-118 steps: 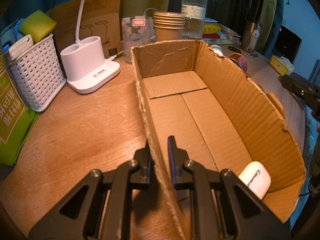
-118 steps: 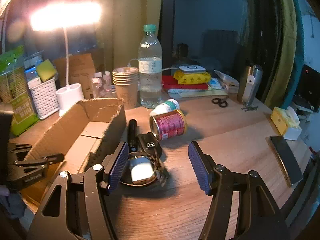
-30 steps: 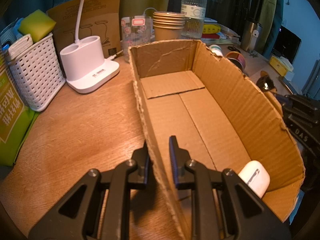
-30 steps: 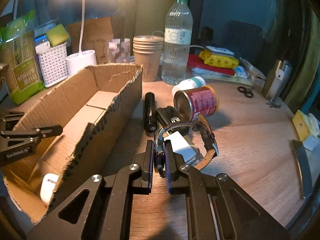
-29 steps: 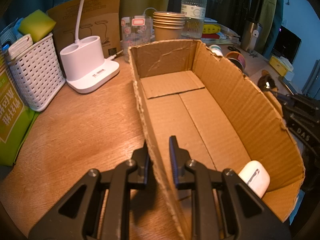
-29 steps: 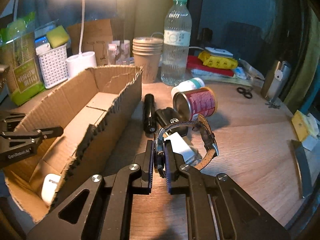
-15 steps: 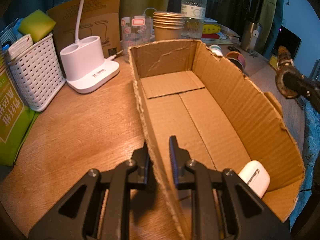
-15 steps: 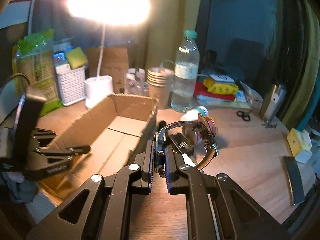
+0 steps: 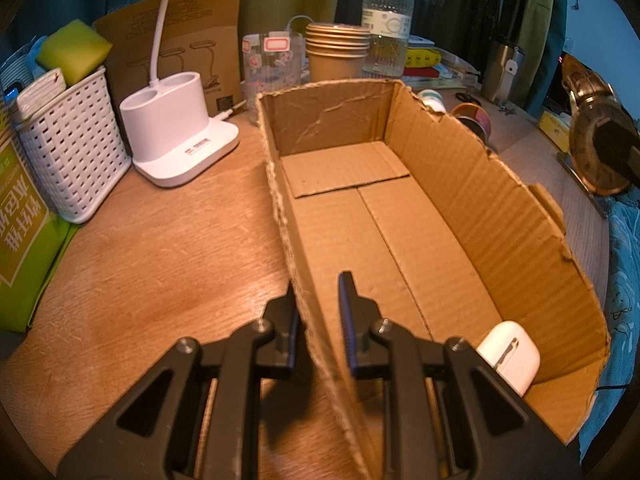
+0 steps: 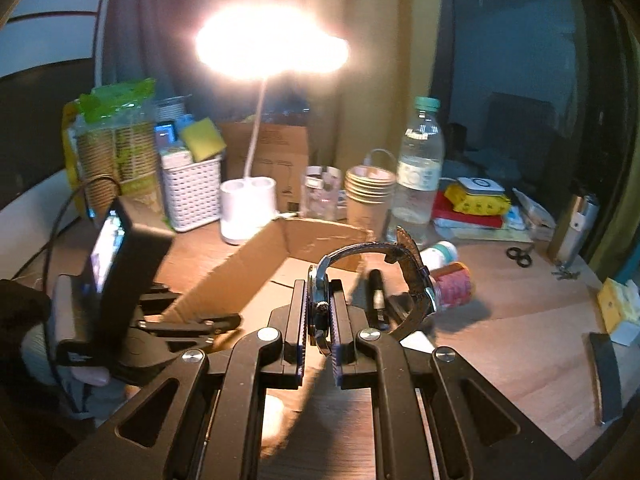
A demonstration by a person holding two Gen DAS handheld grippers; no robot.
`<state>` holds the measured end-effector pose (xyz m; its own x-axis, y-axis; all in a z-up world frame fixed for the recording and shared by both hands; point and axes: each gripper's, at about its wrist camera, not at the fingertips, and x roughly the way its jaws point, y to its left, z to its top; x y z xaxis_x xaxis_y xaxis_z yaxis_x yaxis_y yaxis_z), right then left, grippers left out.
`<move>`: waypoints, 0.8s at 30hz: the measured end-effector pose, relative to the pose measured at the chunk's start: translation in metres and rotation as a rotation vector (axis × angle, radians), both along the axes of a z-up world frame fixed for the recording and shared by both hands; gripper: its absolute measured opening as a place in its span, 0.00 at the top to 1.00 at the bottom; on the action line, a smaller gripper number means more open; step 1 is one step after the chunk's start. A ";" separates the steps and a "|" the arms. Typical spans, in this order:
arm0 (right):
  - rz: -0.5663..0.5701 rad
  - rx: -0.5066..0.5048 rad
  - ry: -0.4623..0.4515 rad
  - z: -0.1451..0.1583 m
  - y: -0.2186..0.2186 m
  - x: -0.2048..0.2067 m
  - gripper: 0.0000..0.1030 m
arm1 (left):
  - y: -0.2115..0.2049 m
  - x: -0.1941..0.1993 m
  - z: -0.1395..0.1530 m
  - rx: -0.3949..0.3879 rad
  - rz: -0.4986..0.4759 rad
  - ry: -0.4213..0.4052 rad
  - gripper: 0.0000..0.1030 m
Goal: Organize rigid objects
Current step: 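Lift the wristwatch with the right gripper and carry it over the box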
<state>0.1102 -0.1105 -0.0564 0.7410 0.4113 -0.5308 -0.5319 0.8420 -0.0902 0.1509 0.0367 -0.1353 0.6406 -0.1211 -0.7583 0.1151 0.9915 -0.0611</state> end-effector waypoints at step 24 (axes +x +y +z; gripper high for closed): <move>0.145 -0.034 0.109 -0.033 0.046 0.004 0.89 | 0.001 0.000 0.000 -0.001 -0.001 0.000 0.82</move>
<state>0.1142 -0.0643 -0.0898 0.6122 0.4903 -0.6203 -0.6559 0.7530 -0.0521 0.1511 0.0376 -0.1357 0.6406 -0.1220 -0.7581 0.1159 0.9913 -0.0617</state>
